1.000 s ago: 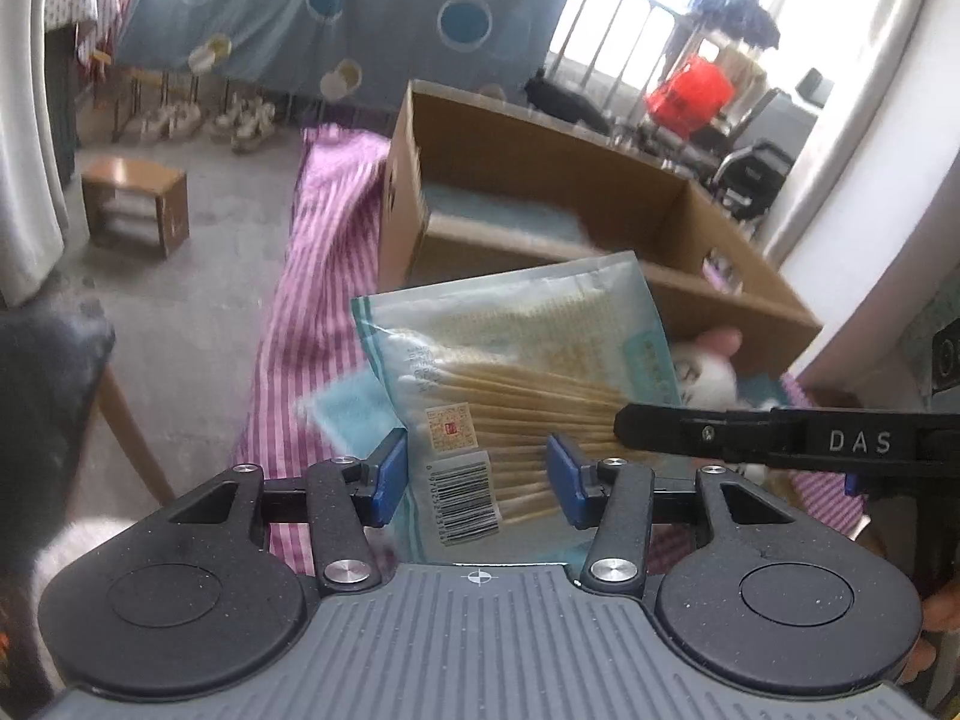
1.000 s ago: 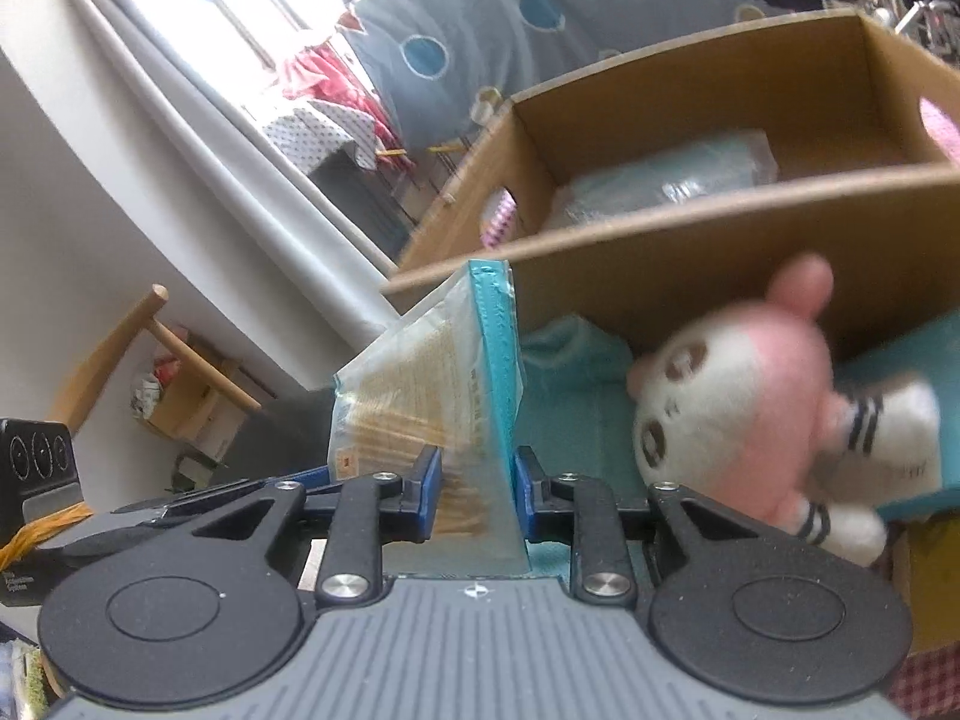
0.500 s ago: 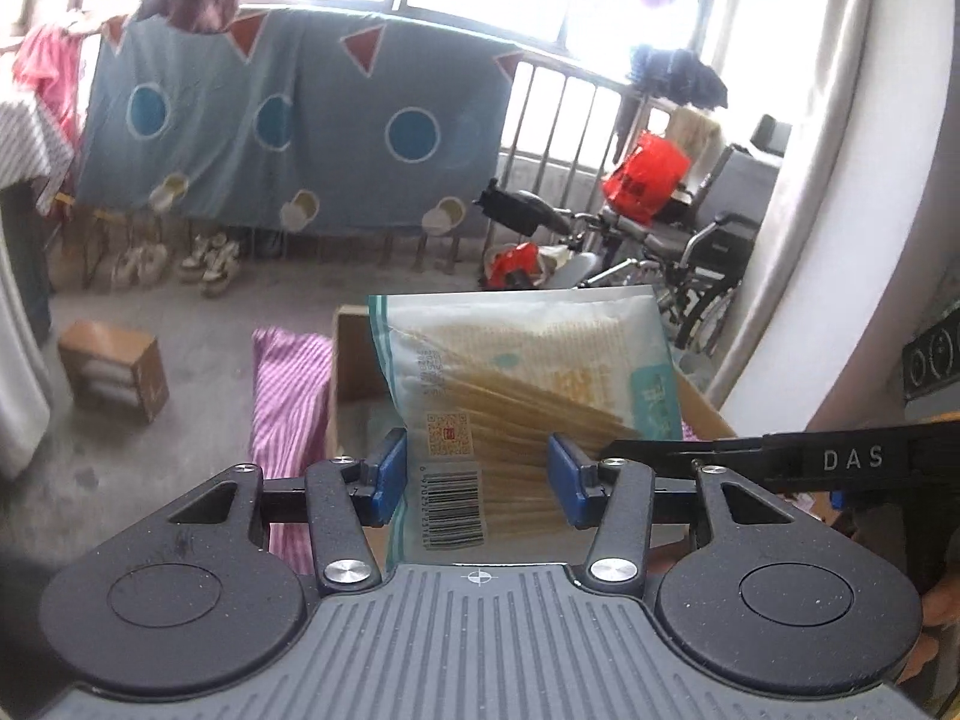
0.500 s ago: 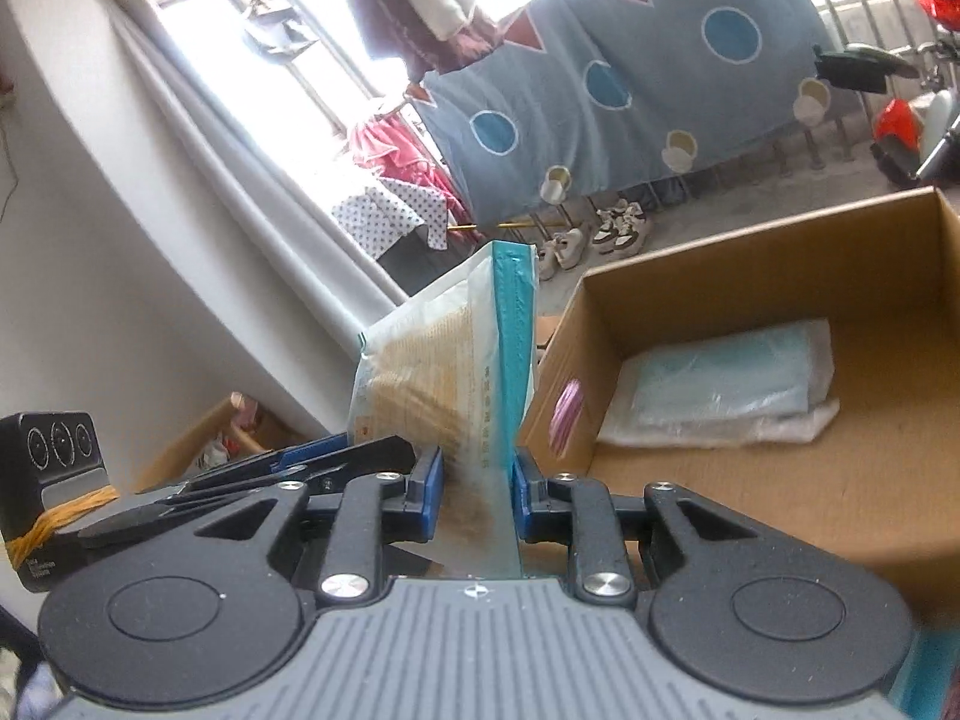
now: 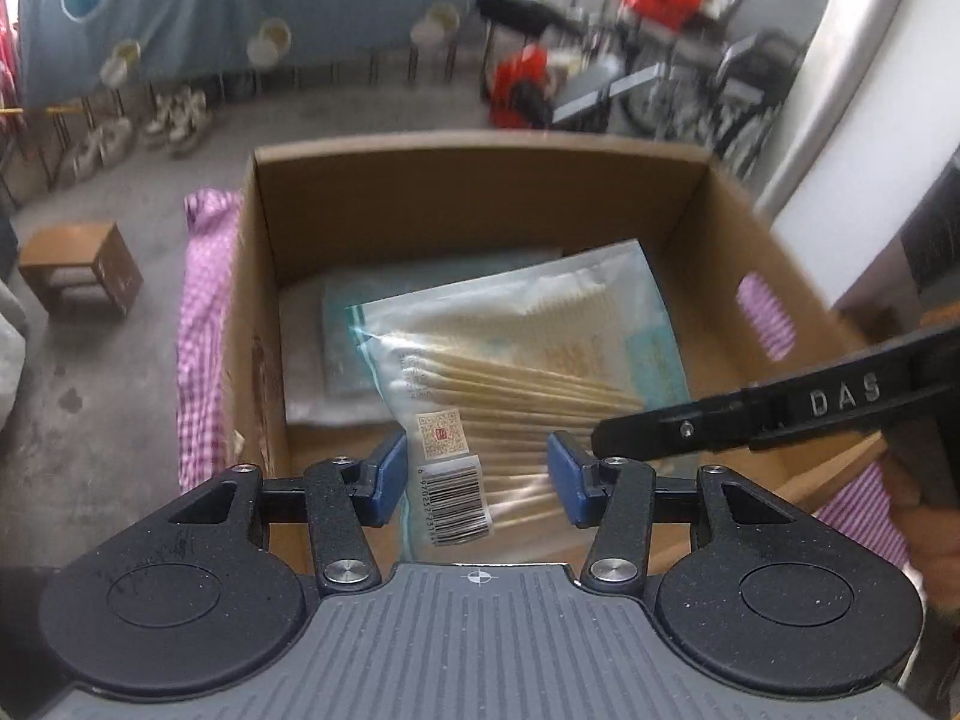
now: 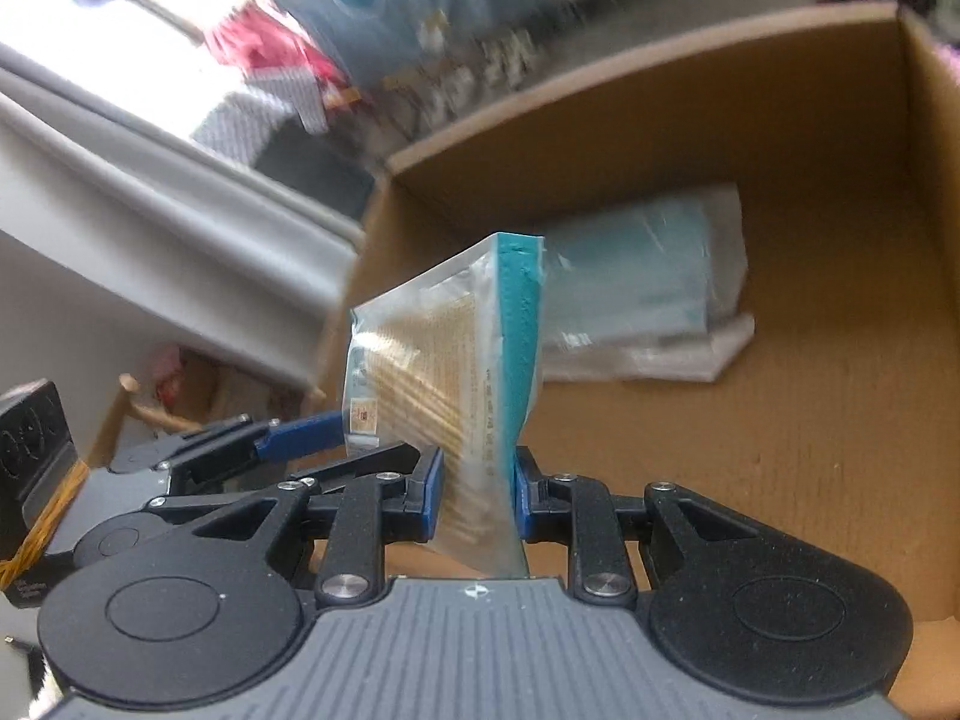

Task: Organize soft objects
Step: 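Lower the swab pack beside the masks in the box and open both tools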

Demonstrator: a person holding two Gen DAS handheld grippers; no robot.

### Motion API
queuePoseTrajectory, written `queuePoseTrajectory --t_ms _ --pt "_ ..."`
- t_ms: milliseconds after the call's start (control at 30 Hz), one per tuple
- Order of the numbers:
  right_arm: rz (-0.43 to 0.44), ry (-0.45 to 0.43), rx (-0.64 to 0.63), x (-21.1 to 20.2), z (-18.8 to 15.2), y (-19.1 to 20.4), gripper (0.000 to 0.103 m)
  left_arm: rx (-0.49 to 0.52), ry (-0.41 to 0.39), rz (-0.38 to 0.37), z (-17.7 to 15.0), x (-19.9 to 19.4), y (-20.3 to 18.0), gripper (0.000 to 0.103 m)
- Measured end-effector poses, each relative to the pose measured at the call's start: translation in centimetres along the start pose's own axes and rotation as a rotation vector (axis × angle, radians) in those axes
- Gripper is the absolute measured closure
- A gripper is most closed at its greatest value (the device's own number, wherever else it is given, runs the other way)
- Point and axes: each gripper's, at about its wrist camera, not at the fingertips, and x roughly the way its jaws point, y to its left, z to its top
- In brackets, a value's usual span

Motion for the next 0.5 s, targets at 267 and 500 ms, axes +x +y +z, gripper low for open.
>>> queuePoseTrajectory --t_ms 267,500 --pt "-0.050 0.264 0.048 5.6 0.8 -1.5 0.077 0.040 0.190 0.056 -0.1 3.0 0.3 0.032" --pt "-0.103 0.373 0.072 9.1 0.4 -1.2 0.077 0.001 0.110 0.036 0.1 0.6 1.1 0.026"
